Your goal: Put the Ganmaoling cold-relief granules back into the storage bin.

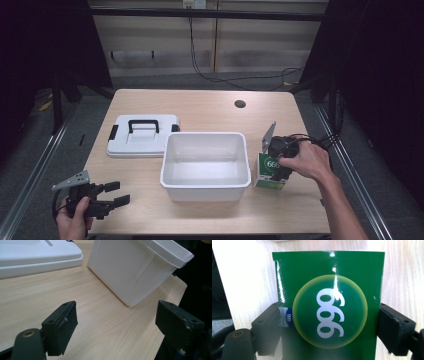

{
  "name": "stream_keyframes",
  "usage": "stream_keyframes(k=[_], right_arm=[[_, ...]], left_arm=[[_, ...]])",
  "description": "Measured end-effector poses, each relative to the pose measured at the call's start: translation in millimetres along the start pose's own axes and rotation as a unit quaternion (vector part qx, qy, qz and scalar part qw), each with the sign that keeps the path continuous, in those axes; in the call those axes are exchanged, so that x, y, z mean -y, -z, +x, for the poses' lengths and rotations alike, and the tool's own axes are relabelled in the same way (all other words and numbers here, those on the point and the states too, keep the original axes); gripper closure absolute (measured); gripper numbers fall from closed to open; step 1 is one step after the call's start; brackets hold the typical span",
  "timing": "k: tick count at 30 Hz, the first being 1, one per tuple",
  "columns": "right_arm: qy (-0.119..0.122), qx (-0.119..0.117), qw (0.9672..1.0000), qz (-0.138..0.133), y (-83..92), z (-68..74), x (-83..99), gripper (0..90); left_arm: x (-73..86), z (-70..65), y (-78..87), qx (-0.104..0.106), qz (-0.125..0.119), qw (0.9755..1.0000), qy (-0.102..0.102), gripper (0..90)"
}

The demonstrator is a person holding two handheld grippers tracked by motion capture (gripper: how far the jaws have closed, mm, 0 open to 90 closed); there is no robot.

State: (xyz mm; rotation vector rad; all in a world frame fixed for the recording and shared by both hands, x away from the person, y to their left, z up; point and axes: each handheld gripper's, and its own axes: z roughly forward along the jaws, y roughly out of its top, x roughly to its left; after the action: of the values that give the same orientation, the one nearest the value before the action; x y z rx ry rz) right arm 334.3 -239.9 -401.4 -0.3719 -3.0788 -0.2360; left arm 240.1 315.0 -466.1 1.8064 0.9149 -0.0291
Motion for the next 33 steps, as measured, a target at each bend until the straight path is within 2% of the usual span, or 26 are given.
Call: stream_keyframes(k=[9, 13, 19, 24, 31, 33], right_arm=[[-0.002, 0.012, 0.9999, -0.007, 13.6, 2.9, 1.8, 16.0], [0.001, 0.007, 1.0000, -0.003, 19.1, 6.3, 1.9, 16.0], [0.005, 0.014, 0.9999, -0.008, 28.0, 7.3, 3.2, 16.0], [-0.001, 0.019, 0.9998, -0.005, 38.8, 7.9, 5.3, 16.0], [0.002, 0.021, 0.9997, -0.010, 51.3, 9.4, 7.3, 16.0], [-0.005, 0.019, 0.9997, -0.017, 55.3, 10.9, 6.9, 16.0]], left_arm=[[-0.1, 0.0, 0.4, 0.001, 0.000, 1.0000, -0.003, 17.8], [-0.3, -0.7, 0.4, 0.004, 0.001, 1.0000, -0.007, 17.8], [-0.1, -0.5, 0.3, 0.003, -0.001, 1.0000, -0.001, 17.8], [-0.1, -0.6, 0.7, 0.003, -0.001, 1.0000, -0.001, 17.8], [0.1, -0.7, 1.5, 0.003, -0.002, 1.0000, -0.004, 17.8], [0.0, -0.4, 1.8, 0.003, -0.002, 1.0000, -0.005, 17.8]])
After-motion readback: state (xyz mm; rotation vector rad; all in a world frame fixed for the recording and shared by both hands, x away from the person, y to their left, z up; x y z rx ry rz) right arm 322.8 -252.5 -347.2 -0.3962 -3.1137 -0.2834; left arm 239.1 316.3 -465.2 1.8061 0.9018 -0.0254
